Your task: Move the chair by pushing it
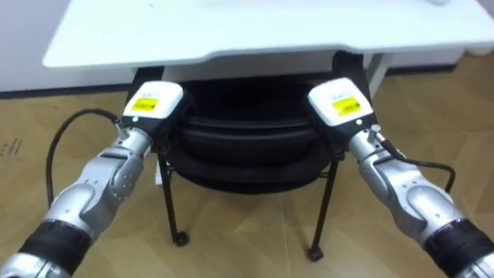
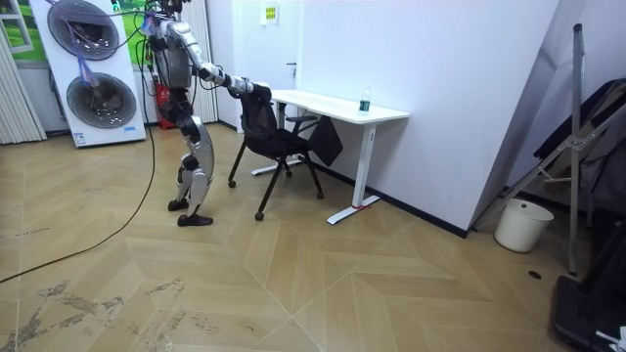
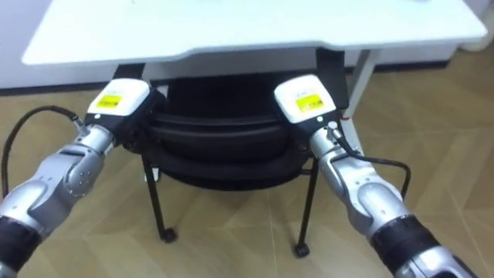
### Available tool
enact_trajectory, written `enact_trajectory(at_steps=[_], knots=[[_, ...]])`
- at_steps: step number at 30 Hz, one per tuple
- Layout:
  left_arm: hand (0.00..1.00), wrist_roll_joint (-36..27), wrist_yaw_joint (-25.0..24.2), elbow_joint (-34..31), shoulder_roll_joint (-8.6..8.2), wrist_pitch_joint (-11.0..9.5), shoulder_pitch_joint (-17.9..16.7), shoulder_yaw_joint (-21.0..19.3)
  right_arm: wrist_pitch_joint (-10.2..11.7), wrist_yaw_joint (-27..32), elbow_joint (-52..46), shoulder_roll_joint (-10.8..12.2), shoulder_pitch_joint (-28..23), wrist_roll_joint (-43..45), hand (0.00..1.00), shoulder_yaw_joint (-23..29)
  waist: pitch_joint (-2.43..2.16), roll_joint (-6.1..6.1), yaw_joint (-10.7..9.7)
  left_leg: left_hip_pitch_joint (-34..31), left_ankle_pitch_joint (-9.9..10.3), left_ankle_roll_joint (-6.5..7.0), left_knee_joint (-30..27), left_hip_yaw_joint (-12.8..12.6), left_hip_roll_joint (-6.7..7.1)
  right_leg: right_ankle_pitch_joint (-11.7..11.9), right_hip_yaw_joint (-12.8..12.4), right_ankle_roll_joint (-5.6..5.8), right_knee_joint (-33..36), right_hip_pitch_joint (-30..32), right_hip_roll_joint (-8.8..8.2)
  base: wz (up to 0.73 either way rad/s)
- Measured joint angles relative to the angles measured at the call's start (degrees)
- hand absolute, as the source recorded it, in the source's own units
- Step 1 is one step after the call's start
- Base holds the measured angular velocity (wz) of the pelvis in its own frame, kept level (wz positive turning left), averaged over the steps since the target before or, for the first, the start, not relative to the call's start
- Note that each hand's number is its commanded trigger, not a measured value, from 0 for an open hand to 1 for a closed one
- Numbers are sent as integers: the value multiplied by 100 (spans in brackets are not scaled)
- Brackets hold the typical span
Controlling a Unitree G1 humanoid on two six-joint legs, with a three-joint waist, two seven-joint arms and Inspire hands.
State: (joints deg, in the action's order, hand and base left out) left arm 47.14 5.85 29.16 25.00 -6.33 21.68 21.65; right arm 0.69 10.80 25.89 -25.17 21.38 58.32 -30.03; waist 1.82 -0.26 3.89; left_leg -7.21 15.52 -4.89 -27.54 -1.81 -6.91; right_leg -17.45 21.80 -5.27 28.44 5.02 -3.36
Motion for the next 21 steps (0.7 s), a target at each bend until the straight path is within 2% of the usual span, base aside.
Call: enact_trajectory(at_steps=[7, 8, 9, 10, 11, 12, 13, 14, 18, 21], knots=[[100, 19, 28, -16, -29, 39, 0, 0, 11, -23, -36, 5, -24, 44, 100, 88, -5, 5, -118, -129, -16, 23, -26, 51, 118, -42, 5, 75, -210, -99, -48, 19], [100, 16, 20, -25, -24, 49, -3, 1, 19, -24, -40, 17, -28, 50, 100, 103, -4, 4, -206, -282, -69, 92, -249, 62, 159, -33, -54, 94, -274, -126, -56, 29], [100, 15, 26, -9, -29, 43, -27, 12, 29, -36, -41, 27, -50, 44, 100, 103, 7, -24, -199, -447, -92, 144, -374, 70, 259, -34, -260, 116, -274, -139, -94, 25], [100, 16, 32, -4, -34, 35, -32, 28, 50, -36, -46, 16, -77, 44, 100, 105, 18, -62, -198, -453, -106, 163, -145, 89, 375, -43, -406, 141, -275, -138, -110, 14], [100, 19, 33, 2, -52, 2, -39, 69, 91, -43, -75, -12, -159, 36, 100, 159, 21, -124, -183, -509, -348, 298, 401, 127, 610, -91, -692, 218, -262, -119, -141, -8], [100, 30, 41, -5, -63, -8, -74, 82, 111, -43, -73, -54, -214, 42, 100, 198, -3, -150, -135, -522, -571, 334, 554, 193, 711, -109, -849, 259, -255, -105, -147, -53], [100, 58, 54, -52, -83, -25, -207, 82, 121, -37, -88, -40, -333, 75, 100, 211, -80, -165, 20, -457, -871, 479, 744, 170, 784, -96, -1083, 331, -275, -101, -146, -77], [100, 92, 85, -89, -79, -31, -304, 82, 115, -35, -165, -22, -462, 98, 100, 213, -133, -195, 106, -276, -879, 517, 839, 57, 811, -74, -1222, 398, -322, -132, -166, -68], [100, 80, 61, -181, 44, -35, -413, 81, 117, -91, -273, 42, -558, 185, 100, 220, -135, -198, 117, -88, -828, 617, 939, -71, 867, 1, -1368, 499, -484, -229, -176, -24], [100, 79, -25, -209, 62, -34, -414, 76, 105, -105, -307, 59, -589, 195, 100, 224, -133, -198, 146, -27, -751, 693, 911, -219, 890, -6, -1400, 538, -431, -244, -287, -16]])
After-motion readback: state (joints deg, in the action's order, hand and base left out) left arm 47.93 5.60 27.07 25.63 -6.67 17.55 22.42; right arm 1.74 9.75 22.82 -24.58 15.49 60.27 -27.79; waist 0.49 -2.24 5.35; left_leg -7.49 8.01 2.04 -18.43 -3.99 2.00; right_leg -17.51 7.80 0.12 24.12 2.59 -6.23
